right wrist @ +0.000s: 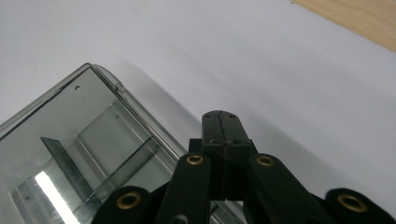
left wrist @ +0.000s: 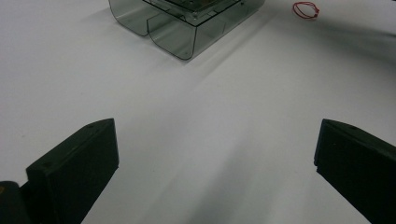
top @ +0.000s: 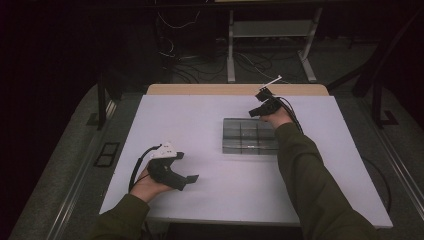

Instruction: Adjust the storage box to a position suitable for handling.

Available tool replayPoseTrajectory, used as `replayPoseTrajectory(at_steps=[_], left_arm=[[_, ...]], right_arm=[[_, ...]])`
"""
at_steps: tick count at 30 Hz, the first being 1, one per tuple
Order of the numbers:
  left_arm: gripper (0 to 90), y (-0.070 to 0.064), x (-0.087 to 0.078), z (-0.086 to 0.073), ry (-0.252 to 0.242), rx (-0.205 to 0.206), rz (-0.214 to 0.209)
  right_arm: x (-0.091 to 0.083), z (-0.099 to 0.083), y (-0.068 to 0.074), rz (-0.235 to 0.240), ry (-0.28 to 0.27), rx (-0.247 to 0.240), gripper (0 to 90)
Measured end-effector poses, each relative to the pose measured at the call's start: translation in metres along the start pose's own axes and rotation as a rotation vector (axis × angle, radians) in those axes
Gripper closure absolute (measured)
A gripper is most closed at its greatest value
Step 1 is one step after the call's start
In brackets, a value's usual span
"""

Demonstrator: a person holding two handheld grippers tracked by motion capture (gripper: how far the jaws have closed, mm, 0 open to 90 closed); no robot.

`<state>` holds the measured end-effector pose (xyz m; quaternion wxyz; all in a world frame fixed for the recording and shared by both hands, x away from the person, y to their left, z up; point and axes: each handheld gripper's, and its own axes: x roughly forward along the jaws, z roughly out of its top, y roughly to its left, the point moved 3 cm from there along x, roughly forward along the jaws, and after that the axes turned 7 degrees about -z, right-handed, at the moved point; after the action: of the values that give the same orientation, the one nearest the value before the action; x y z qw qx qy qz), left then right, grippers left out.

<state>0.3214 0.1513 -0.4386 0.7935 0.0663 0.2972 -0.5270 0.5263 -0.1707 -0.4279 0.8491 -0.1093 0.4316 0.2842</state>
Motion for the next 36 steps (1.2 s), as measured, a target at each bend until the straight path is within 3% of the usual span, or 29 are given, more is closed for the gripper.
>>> replayPoseTrajectory(at_steps=[15, 36], left_arm=[[0.0, 0.0, 0.001, 0.0, 0.004, 0.0, -0.003], [0.0, 0.0, 0.001, 0.0, 0.008, 0.002, -0.001]], right_arm=[[0.005, -0.003, -0.001, -0.001, 0.031, 0.015, 89.2], [0.001, -0.01, 0.016, 0.037, 0.051, -0.054, 89.1]])
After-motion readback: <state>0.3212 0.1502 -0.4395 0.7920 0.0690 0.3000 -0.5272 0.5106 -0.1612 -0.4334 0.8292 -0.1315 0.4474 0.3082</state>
